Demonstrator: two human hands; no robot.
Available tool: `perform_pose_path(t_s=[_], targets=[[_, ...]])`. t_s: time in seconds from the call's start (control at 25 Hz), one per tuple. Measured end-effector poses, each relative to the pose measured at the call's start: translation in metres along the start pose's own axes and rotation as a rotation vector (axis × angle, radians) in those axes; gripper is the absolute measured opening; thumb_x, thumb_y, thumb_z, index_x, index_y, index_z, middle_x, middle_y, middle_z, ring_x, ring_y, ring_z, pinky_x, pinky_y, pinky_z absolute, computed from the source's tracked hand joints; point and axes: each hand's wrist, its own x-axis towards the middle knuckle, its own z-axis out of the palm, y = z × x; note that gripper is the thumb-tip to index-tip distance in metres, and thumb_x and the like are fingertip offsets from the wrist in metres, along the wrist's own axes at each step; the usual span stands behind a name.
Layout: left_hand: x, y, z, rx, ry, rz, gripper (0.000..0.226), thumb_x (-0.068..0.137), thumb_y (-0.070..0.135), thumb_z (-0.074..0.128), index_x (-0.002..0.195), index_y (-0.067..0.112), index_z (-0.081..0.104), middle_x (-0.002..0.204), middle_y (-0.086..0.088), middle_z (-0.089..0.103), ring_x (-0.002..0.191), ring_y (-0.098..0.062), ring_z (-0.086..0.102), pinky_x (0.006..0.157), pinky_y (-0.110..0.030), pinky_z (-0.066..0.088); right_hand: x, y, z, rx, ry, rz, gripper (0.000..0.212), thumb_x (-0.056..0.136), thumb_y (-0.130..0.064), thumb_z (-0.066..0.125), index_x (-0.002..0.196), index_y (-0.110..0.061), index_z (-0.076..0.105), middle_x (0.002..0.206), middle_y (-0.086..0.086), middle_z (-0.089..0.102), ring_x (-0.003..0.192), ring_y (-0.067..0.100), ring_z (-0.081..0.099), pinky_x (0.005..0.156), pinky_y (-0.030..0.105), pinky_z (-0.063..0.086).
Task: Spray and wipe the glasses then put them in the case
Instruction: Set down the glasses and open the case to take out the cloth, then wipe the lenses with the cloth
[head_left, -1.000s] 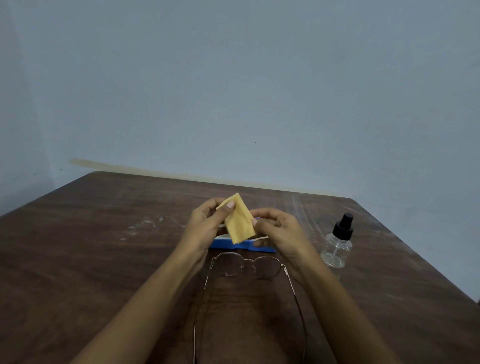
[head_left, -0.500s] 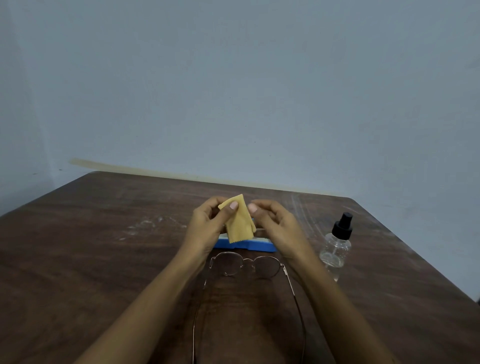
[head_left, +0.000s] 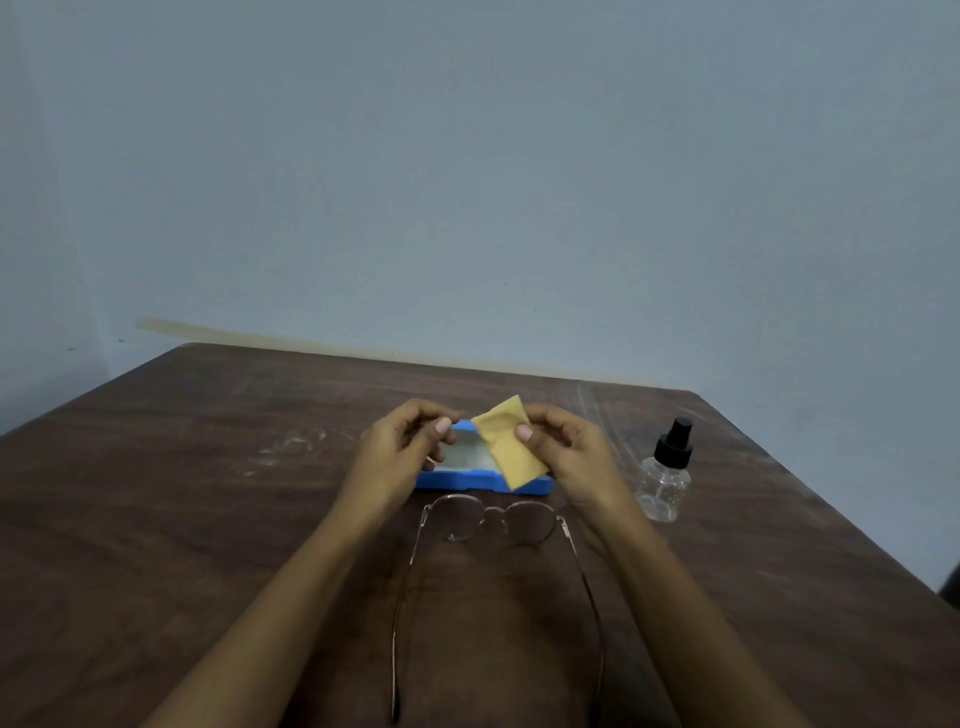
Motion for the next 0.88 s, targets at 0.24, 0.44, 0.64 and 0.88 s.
perform_pose_path(t_s=[0.24, 0.44, 0.64, 0.88], targets=[[-0.009, -0.010, -0.016, 0.344, -0.102, 0.172, 0.034, 0.084, -0.008, 0.046, 0.089, 0.022, 0.062, 0.087, 0.010, 0.064, 0.078, 0.008, 0.058, 0.067, -0.004, 0.044, -0.027, -0.002, -0.019, 0.091, 0.210, -0.029, 0.017, 0.088, 0.003, 0.052, 0.096, -0.008, 0.062, 0.077, -0.006, 0.063, 0.060, -0.010, 0.058, 0.058, 0.005, 0.045], [-0.032, -0.018, -0.035, 0.536, -0.111, 0.316, 0.039, 0.074, -0.015, 0.049, 0.099, 0.010, 0.064, 0.096, 0.009, 0.061, 0.087, 0.020, 0.051, 0.075, 0.000, 0.039, -0.051, 0.007, -0.028, 0.119, 0.316, 0.017, 0.018, 0.088, 0.003, 0.050, 0.101, -0.004, 0.061, 0.077, -0.002, 0.061, 0.058, -0.006, 0.057, 0.055, 0.008, 0.044], [-0.050, -0.019, -0.045, 0.558, -0.196, 0.259, 0.043, 0.073, 0.002, 0.070, 0.110, 0.021, 0.062, 0.098, 0.029, 0.054, 0.090, 0.020, 0.050, 0.078, -0.003, 0.040, -0.062, 0.007, -0.029, 0.095, 0.326, 0.080, 0.020, 0.088, 0.002, 0.049, 0.086, -0.013, 0.062, 0.075, 0.000, 0.060, 0.061, 0.000, 0.055, 0.055, 0.010, 0.043], [-0.057, -0.019, -0.033, 0.465, -0.206, 0.148, 0.034, 0.075, -0.001, 0.067, 0.103, 0.018, 0.067, 0.095, 0.008, 0.067, 0.081, 0.018, 0.059, 0.074, 0.001, 0.041, -0.067, 0.008, -0.028, 0.078, 0.190, 0.234, 0.023, 0.089, -0.001, 0.048, 0.079, -0.017, 0.063, 0.071, 0.001, 0.060, 0.063, 0.009, 0.051, 0.056, 0.023, 0.039]])
